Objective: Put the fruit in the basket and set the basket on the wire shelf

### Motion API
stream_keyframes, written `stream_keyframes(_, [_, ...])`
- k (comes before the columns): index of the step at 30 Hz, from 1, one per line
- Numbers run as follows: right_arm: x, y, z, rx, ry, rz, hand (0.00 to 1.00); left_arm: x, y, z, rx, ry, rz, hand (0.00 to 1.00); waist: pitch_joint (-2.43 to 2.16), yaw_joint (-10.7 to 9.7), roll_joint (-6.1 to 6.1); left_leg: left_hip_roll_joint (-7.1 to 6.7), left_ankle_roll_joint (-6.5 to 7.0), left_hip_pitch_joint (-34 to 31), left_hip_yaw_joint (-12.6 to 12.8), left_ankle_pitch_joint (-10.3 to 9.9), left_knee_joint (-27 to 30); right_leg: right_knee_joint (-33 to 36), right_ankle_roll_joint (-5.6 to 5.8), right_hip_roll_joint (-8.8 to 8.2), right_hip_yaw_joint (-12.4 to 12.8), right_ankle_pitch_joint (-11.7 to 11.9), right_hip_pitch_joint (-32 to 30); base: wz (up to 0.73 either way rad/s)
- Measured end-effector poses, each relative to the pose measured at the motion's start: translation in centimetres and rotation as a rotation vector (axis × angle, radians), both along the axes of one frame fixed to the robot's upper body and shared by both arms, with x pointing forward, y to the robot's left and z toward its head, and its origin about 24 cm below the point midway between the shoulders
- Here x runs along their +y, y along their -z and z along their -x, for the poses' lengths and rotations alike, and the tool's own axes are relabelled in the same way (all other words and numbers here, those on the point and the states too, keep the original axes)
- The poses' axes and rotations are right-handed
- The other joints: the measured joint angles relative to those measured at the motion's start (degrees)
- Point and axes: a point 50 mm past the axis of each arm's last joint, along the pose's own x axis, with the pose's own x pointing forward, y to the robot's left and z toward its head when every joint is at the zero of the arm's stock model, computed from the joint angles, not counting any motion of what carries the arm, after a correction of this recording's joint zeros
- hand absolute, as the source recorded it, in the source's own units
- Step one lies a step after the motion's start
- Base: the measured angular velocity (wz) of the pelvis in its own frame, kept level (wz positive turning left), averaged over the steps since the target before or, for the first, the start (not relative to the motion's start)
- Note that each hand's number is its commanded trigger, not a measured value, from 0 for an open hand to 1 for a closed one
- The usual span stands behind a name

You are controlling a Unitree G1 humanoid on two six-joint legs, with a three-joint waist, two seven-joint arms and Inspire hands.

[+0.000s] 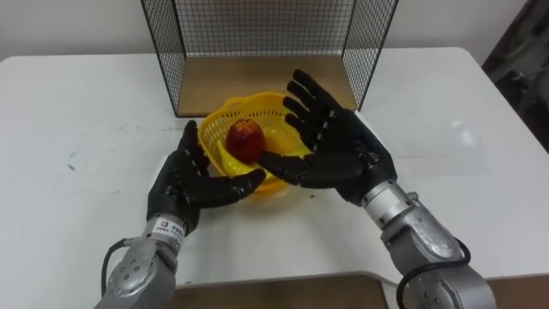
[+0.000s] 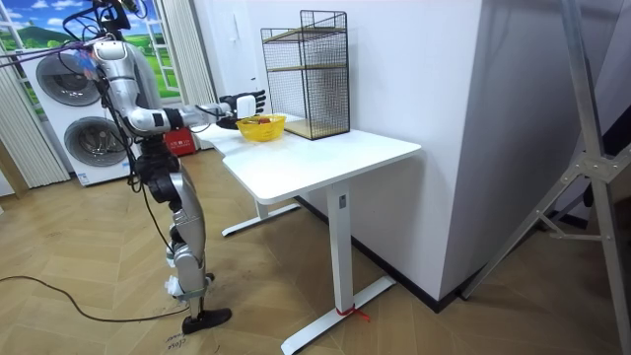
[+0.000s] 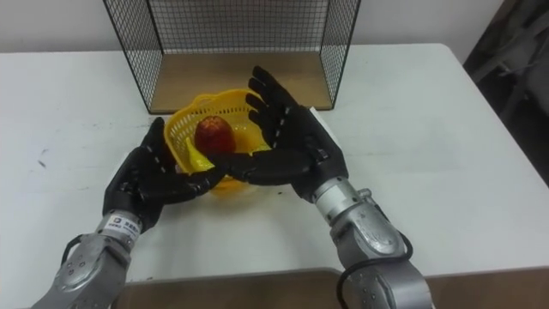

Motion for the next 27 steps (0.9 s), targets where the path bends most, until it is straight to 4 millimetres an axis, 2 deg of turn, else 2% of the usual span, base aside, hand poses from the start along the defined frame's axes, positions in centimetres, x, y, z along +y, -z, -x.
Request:
stream_keyframes(9, [-1.7, -0.1, -0.3, 0.007, 0.067, 0.062, 0.00, 0.1, -0.2, -0.1, -0.016, -0.005, 0.002, 0.00, -0.18, -0.30, -0.31, 0.01, 0.00, 0.01, -0.01, 0.00, 0.04, 0.20, -0.09, 0.00, -0.05, 0.06, 0.26, 0.00])
stream_keyframes(14, [-3.1, -0.4, -0.6, 0.004, 0.146, 0.083, 0.00, 0.2, -0.5, -0.3, -0.035, -0.010, 0.002, 0.00, 0.24, -0.30, -1.19, 0.01, -0.03, 0.35, -0.03, 0.03, 0.06, 0.20, -0.09, 0.00, -0.01, 0.06, 0.31, 0.00])
stream_keyframes(21, [-5.3, -2.0, -2.0, -0.040, 0.292, 0.091, 0.00, 0.3, -0.5, -0.3, -0.039, -0.012, -0.004, 0.00, 0.31, -0.33, -1.63, 0.02, -0.03, 0.00, -0.06, 0.02, -0.11, 0.06, -0.09, 0.05, -0.13, 0.06, 0.14, 0.00])
stream_keyframes(27, [-5.7, -2.4, -3.0, -0.045, 0.329, 0.108, 0.00, 0.5, -0.6, -0.4, -0.040, -0.011, -0.014, 0.00, 0.55, -0.33, -2.07, 0.02, -0.03, -0.01, -0.05, 0.02, -0.10, -0.03, -0.09, 0.03, -0.15, 0.06, 0.02, 0.00])
